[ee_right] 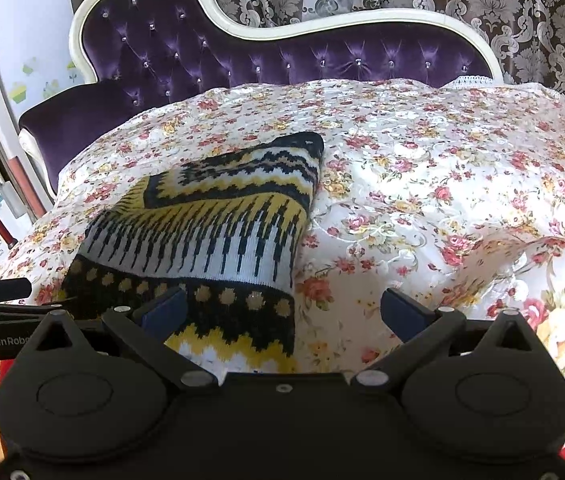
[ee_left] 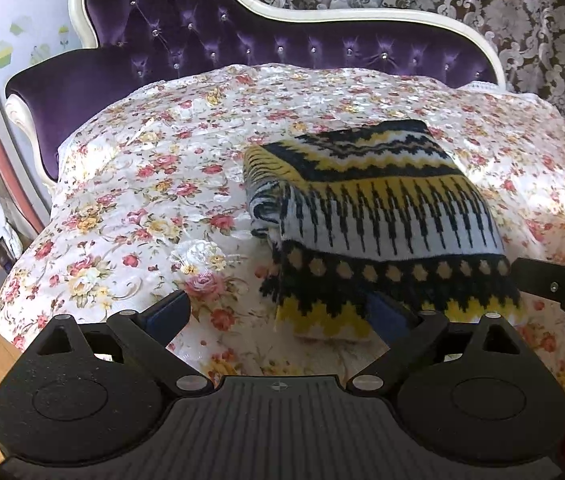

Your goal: Fold small clothes

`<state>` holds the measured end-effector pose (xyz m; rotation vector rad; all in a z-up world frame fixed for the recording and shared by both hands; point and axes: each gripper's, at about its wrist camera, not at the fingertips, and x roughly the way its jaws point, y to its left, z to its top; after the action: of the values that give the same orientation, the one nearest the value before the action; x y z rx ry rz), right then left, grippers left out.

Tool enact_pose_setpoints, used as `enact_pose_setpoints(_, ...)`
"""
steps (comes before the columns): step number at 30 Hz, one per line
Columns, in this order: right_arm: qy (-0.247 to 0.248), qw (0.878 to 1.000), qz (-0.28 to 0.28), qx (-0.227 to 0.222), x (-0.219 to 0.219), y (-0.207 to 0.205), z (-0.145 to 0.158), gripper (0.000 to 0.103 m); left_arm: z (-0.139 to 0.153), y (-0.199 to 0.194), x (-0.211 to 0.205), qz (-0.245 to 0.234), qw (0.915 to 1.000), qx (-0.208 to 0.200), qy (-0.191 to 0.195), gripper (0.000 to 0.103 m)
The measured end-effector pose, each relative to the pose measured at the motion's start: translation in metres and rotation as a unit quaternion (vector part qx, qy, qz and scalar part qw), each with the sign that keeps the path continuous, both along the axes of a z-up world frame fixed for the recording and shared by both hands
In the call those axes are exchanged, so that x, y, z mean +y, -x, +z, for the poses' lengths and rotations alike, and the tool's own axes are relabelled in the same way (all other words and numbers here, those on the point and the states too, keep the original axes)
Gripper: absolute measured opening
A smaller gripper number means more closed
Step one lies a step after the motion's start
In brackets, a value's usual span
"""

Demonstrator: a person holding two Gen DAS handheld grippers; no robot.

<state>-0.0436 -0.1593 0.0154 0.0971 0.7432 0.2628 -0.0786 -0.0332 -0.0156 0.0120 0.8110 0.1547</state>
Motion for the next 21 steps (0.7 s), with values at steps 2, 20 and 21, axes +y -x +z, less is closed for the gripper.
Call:
enact_pose_setpoints(2,0.000,1.000,0.000,0.002,-0.0001,0.0000,-0.0006,0.103,-0.0002,-0.0006,-0.0004,0.001,1.0000,0.002,0.002,0.096)
enact_pose_setpoints(20,-0.005,1.000,0.002,0.015,0.0024,-0.0023,-0.0060,0.103,-0.0036,-0.0011,-0.0013,0.000,0.9999,0.009,0.006,0.096)
enact_pose_setpoints(21,-0.005,1.000,0.003,0.016,0.0027,-0.0025,-0.0063,0.103,-0.0039,-0.0010,-0.0012,0.000,0.9999,0.010,0.006,0.096)
